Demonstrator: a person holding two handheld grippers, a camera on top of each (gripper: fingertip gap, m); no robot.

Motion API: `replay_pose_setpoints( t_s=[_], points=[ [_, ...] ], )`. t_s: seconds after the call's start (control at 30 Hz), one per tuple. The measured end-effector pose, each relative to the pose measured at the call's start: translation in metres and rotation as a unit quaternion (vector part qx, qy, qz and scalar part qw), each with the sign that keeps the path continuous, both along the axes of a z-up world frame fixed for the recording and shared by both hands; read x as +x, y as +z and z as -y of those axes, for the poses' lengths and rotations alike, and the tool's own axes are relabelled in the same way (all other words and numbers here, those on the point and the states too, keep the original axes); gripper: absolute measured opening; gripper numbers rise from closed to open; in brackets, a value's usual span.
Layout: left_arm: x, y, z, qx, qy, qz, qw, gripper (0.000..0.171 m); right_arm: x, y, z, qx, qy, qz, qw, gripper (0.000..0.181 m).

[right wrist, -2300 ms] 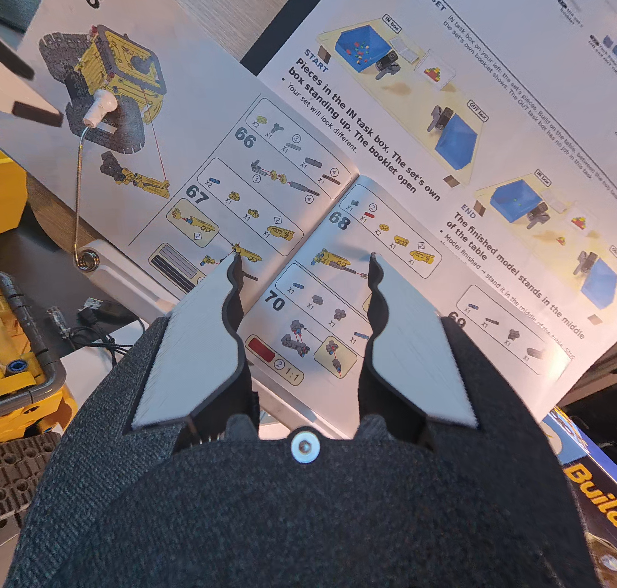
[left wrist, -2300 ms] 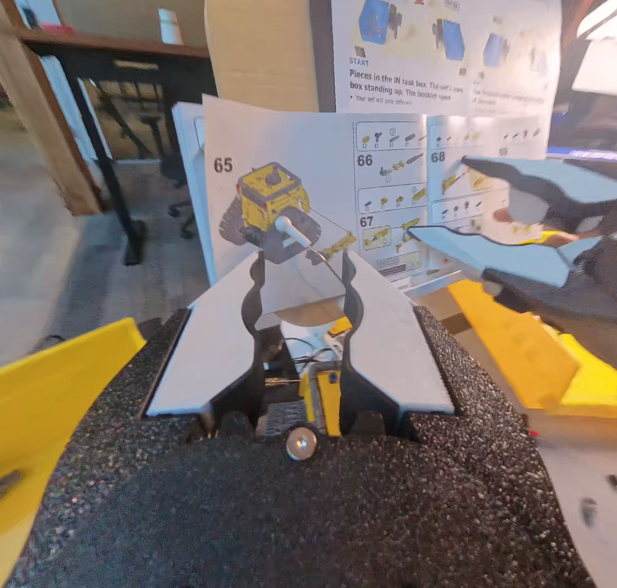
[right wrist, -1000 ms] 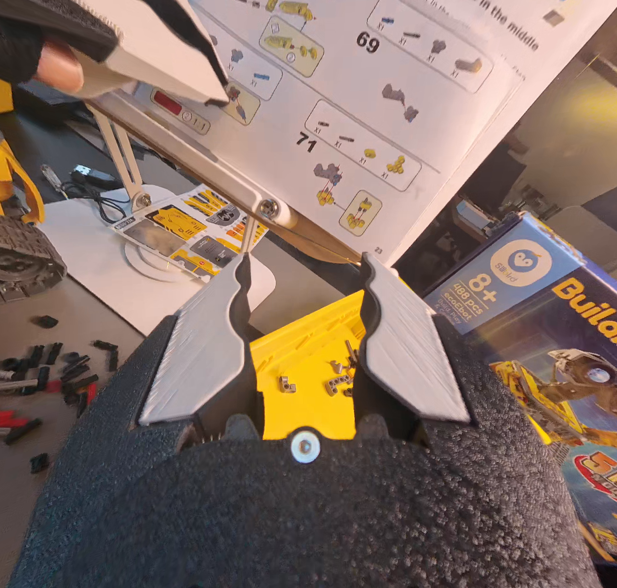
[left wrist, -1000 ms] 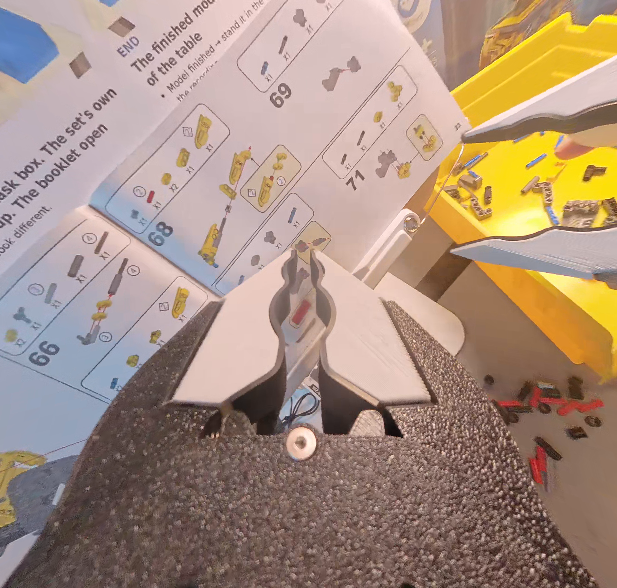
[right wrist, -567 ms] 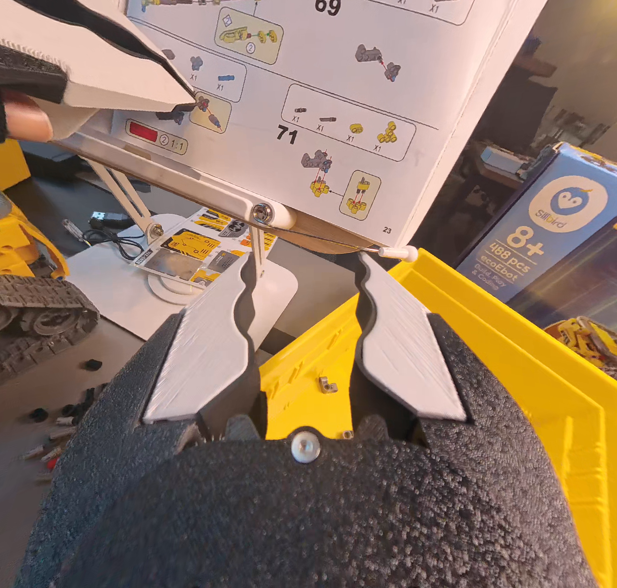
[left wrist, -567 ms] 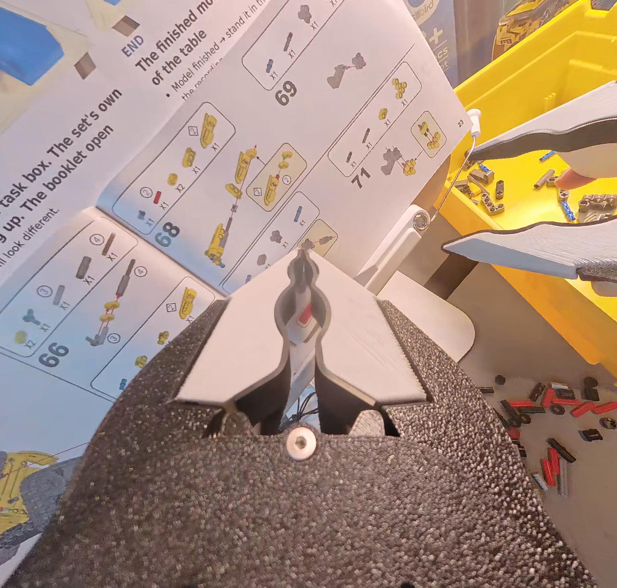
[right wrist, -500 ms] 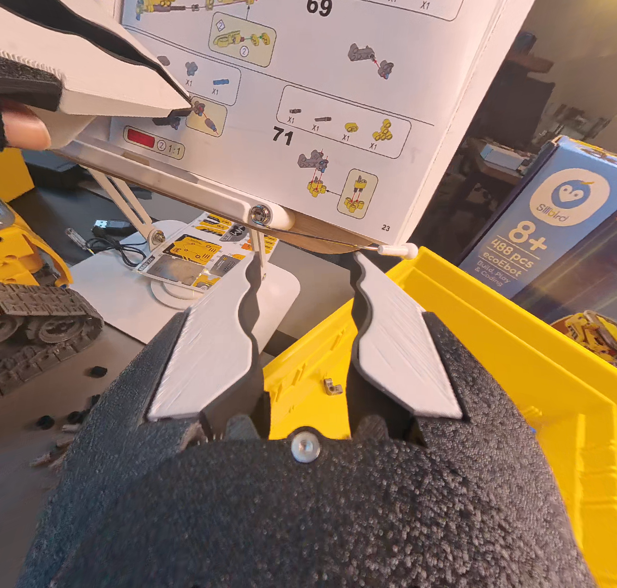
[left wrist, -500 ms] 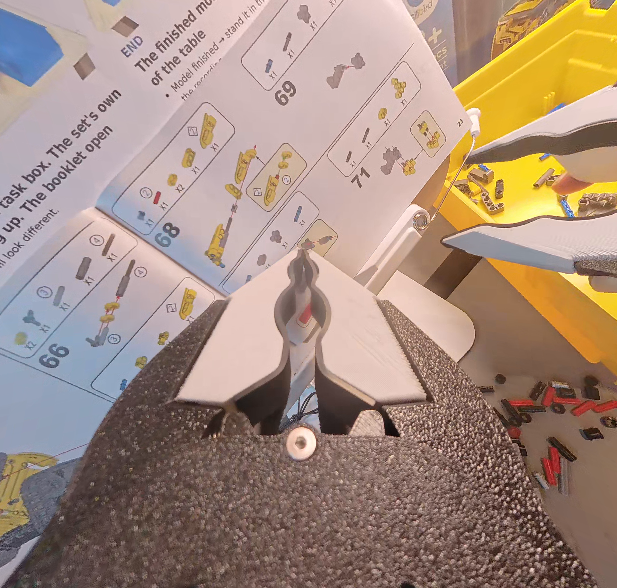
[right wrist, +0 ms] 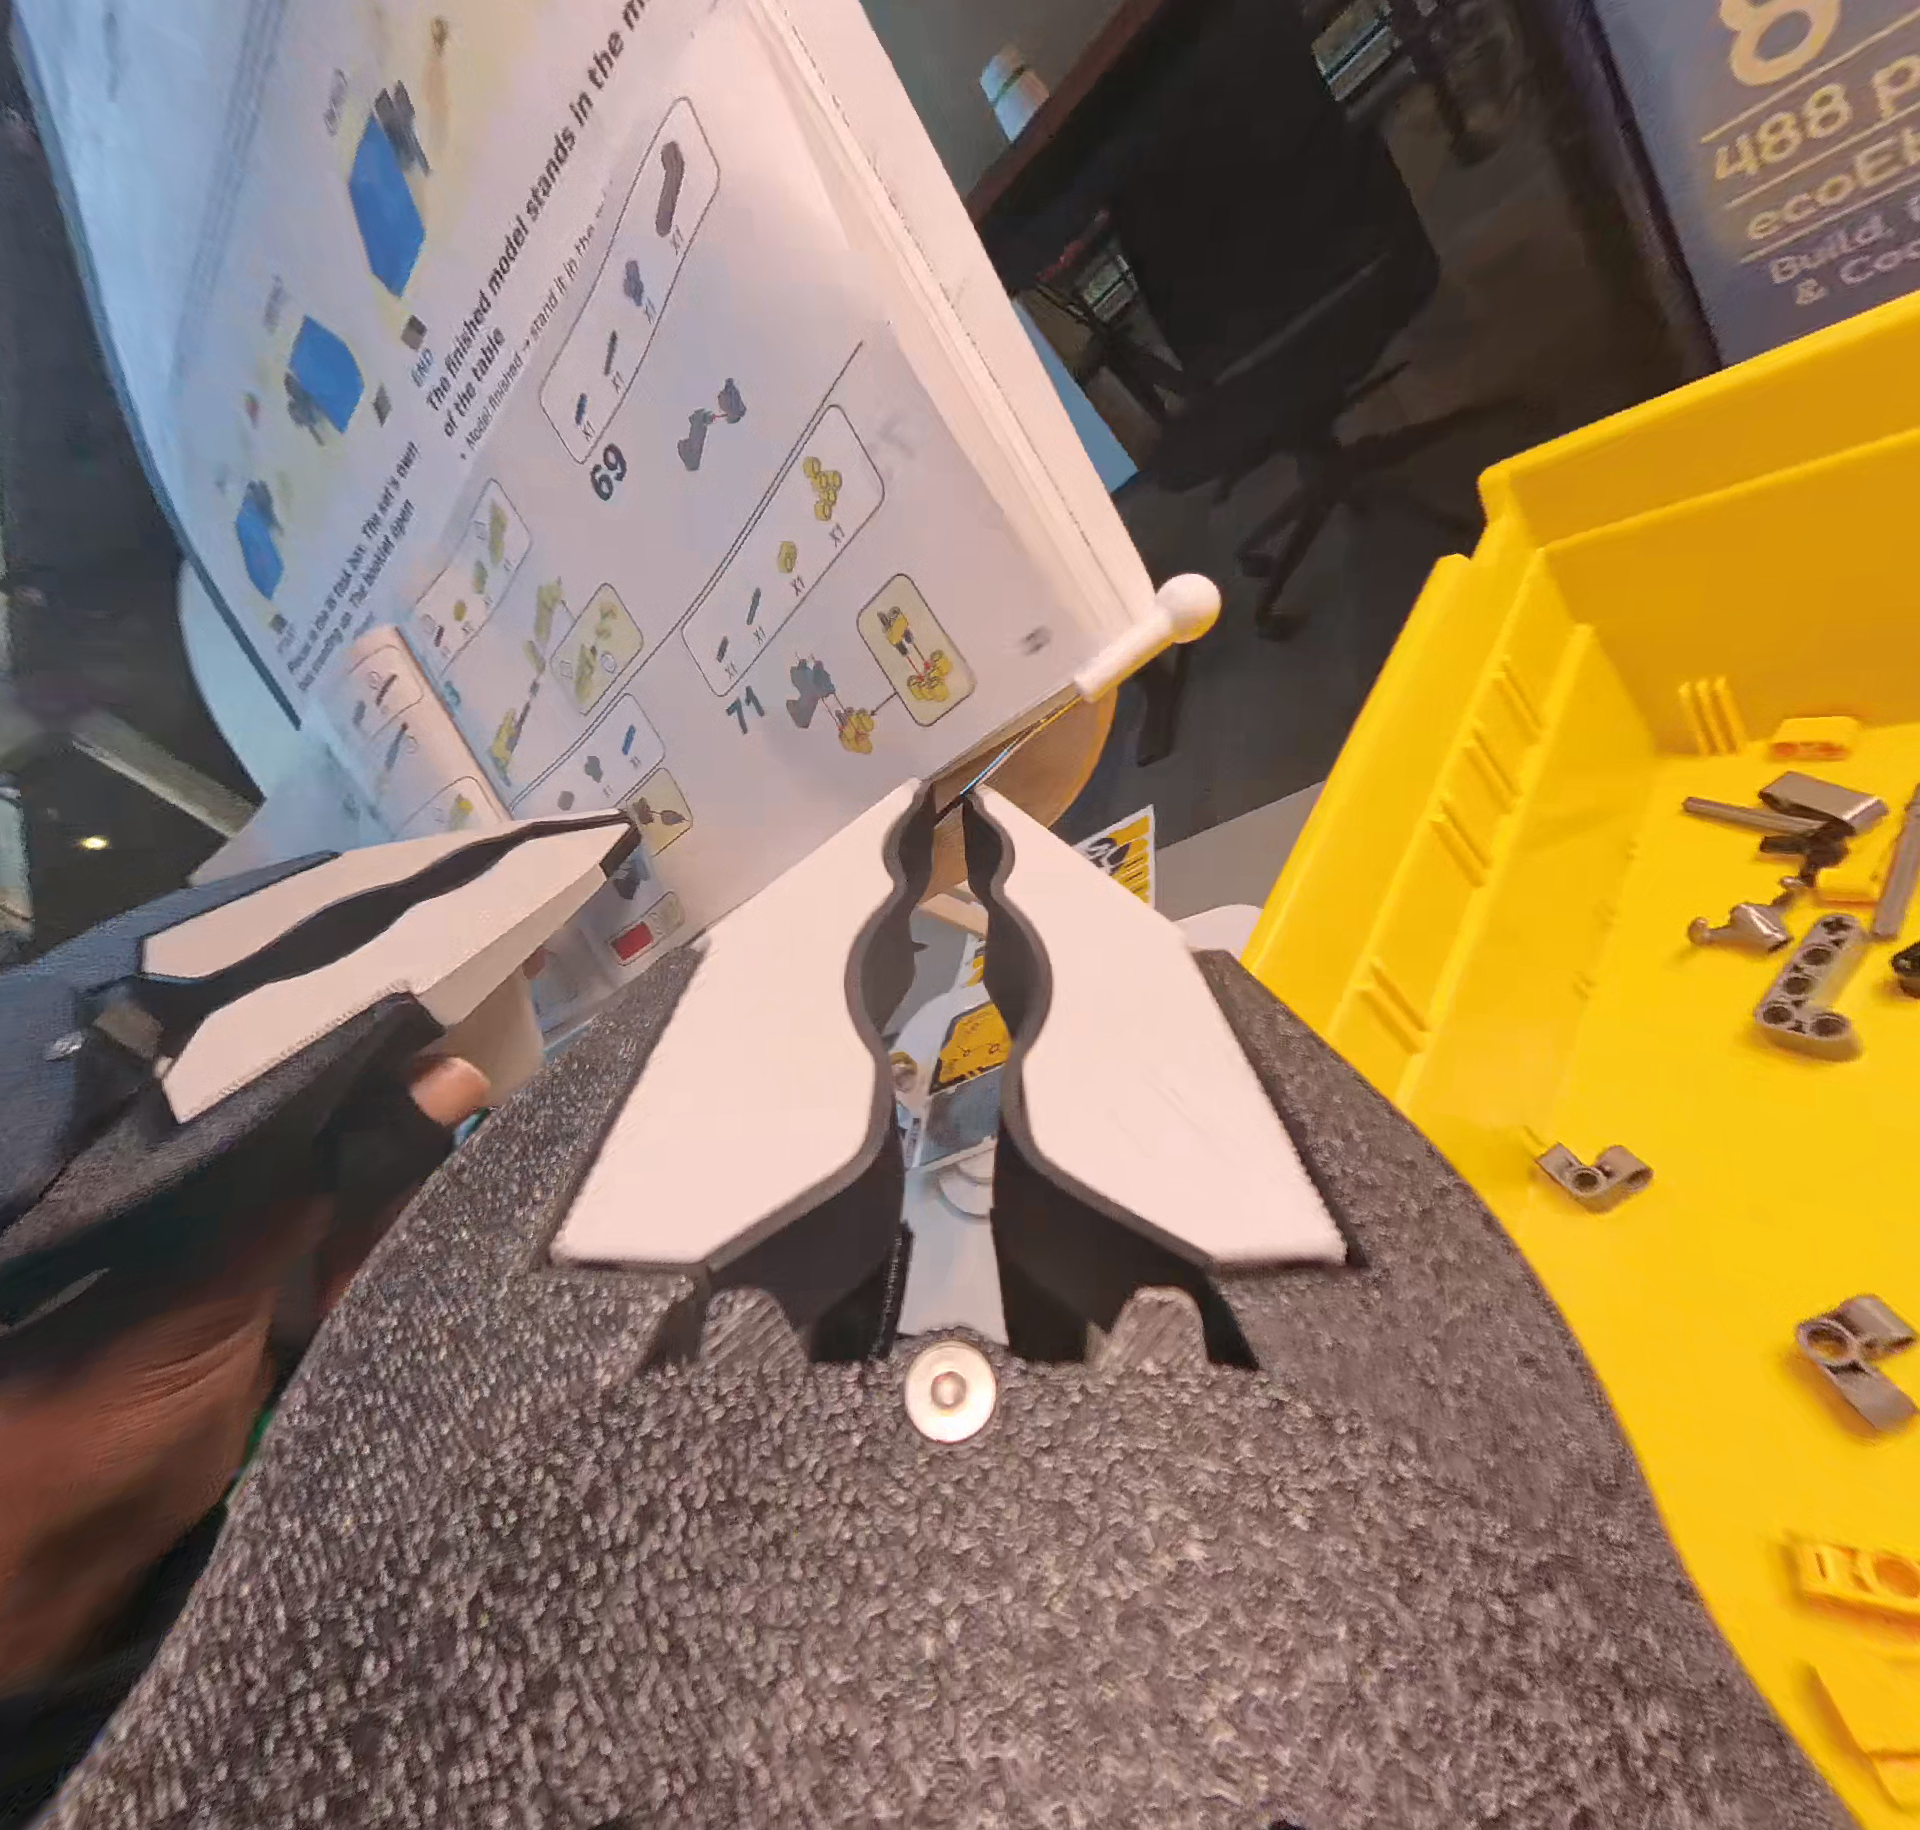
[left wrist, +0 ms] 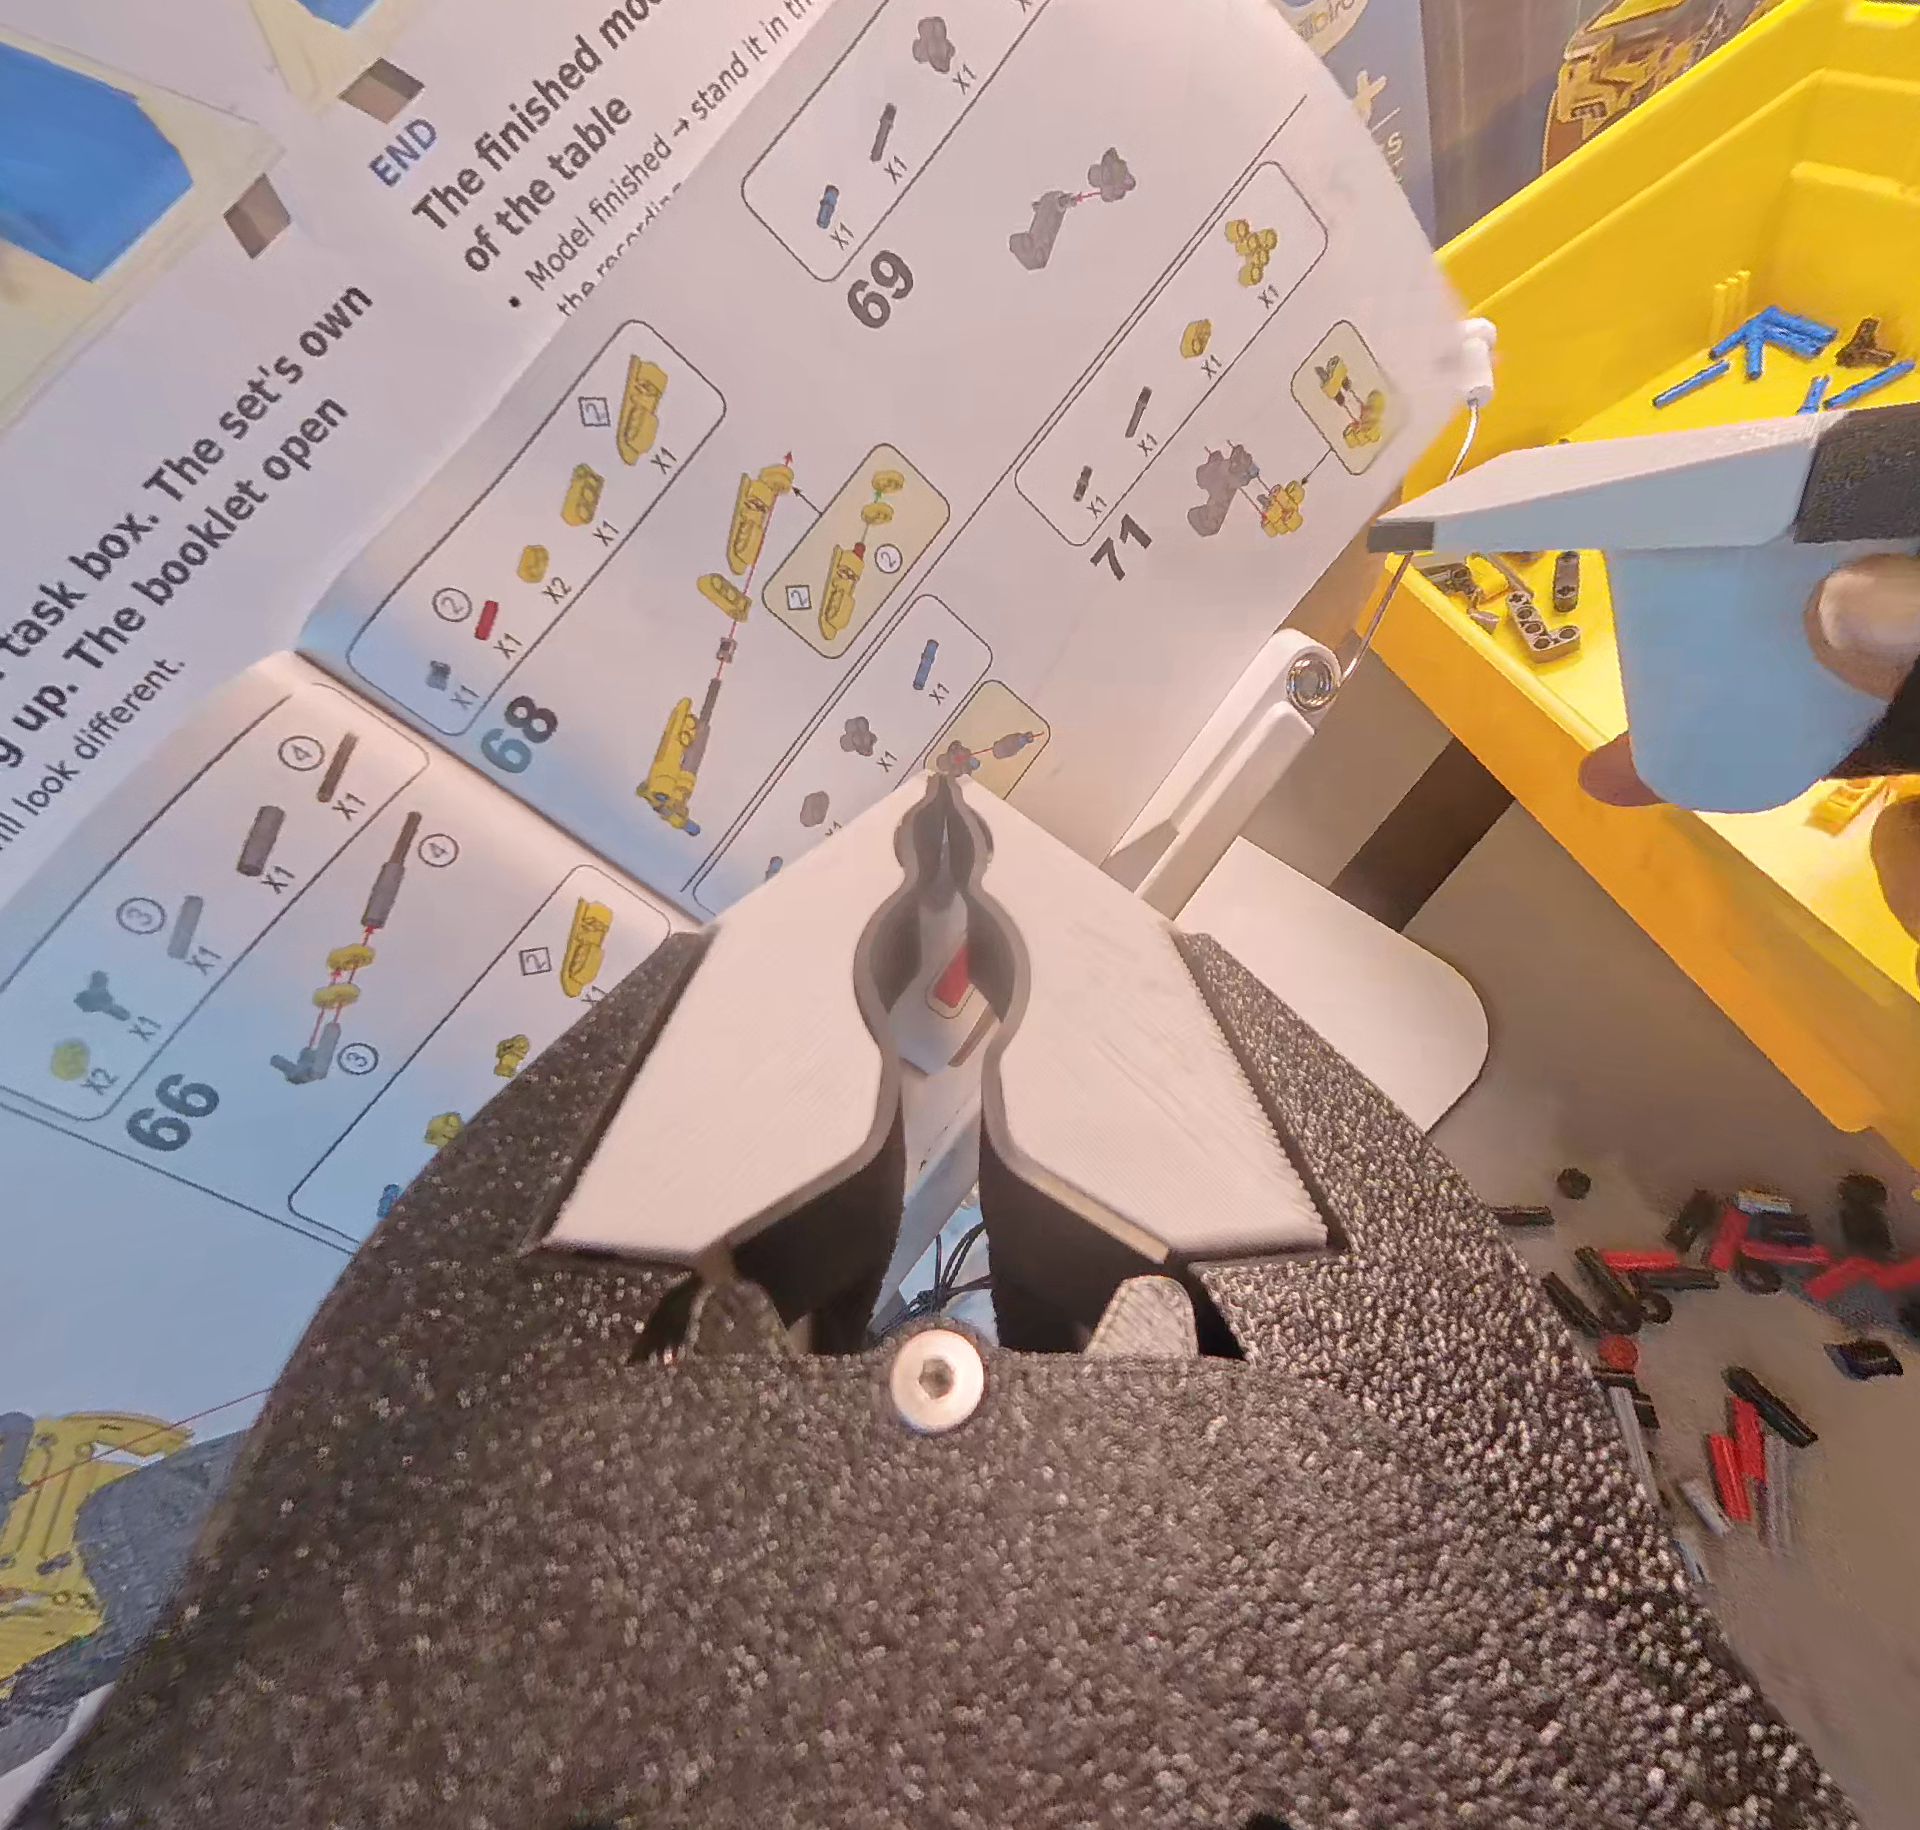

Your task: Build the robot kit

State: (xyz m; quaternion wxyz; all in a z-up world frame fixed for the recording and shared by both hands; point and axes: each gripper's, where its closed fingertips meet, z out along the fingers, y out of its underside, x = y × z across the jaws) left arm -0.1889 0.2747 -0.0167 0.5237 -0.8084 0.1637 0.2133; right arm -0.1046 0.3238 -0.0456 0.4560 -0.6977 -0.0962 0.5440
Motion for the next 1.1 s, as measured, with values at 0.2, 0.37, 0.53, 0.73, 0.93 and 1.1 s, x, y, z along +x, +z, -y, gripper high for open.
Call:
replay_pose_setpoints(
  t_s=[0.2,0.37,0.53,0.73,0.93,1.1],
  points=[
    [0.000,0.000,-0.001,0.002,0.007,0.012,1.000,0.000,0.003,0.020,0.010,0.076,-0.023,-0.003,0.997,0.000],
    [-0.003,0.001,-0.002,0.002,0.024,0.038,0.999,0.000,0.006,0.014,0.010,0.056,-0.026,-0.032,0.998,0.000],
    [-0.002,0.001,-0.002,0.012,0.034,0.051,0.998,0.000,0.010,0.002,0.015,0.012,-0.002,-0.081,0.997,0.000],
    [-0.003,0.001,0.000,0.016,0.034,0.043,0.998,0.000,0.002,0.025,0.020,0.218,-0.016,0.061,0.974,0.000],
    [-0.002,0.001,0.002,0.031,0.016,0.079,0.996,0.000,-0.059,0.026,0.048,0.482,0.107,0.302,0.815,0.001],
    [-0.010,0.000,0.018,0.047,0.004,0.127,0.991,0.000,-0.053,0.029,0.045,0.506,0.130,0.322,0.789,0.000]
  ],
)
